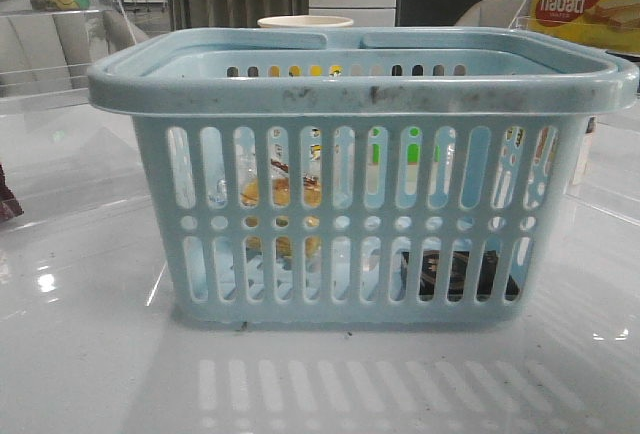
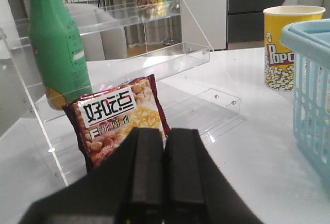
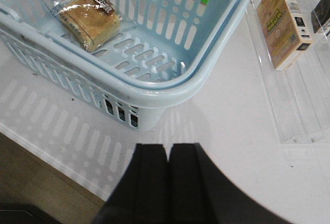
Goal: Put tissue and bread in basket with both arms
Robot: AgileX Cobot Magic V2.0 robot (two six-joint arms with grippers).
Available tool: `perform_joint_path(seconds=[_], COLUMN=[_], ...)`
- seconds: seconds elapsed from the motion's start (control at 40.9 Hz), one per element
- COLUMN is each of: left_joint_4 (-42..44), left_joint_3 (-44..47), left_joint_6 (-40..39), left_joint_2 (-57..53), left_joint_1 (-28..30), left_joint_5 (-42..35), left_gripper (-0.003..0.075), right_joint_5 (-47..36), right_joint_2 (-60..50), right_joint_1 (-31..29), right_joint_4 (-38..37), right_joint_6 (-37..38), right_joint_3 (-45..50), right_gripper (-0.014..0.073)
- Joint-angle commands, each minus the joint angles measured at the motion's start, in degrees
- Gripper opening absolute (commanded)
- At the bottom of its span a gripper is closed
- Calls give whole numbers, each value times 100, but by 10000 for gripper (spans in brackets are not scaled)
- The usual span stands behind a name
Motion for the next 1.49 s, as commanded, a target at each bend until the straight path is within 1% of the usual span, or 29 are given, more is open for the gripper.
perform_joint_path(seconds=[0.0, 0.122, 0.196, 0.318, 0.343, 0.441, 0.538, 0.759, 0.857, 1.469], left_joint_4=[405, 289, 173, -331, -333, -158, 118, 107, -60, -60], left_joint_3=[-29, 182, 170, 170, 170, 170, 170, 170, 170, 170], left_joint_6=[-567, -534, -432, 211, 224, 157, -122, -138, -138, -138], left_joint_2=[-113, -113, -113, -113, -113, -113, -113, -113, -113, -113], left_joint_1=[15, 15, 15, 15, 15, 15, 15, 15, 15, 15], left_joint_5=[-646, -1154, -1242, -1441, -1481, -1509, -1509, -1509, -1509, -1499], left_gripper=[91, 91, 91, 91, 91, 91, 91, 91, 91, 91], right_joint_5=[-390, -390, -391, -391, -391, -391, -391, -391, -391, -391], right_joint_2=[-10, -10, -10, -10, -10, -10, -10, -10, -10, -10], right_joint_1=[-9, -9, -9, -9, -9, -9, -9, -9, -9, -9], right_joint_4=[-115, -115, -115, -115, -115, -115, -115, -115, -115, -115], right_joint_6=[-26, -26, -26, -26, -26, -26, -26, -26, -26, -26], right_joint_3=[-156, -156, -156, -156, -156, -156, -156, -156, -156, -156], right_gripper=[56, 56, 56, 56, 56, 56, 56, 56, 56, 56])
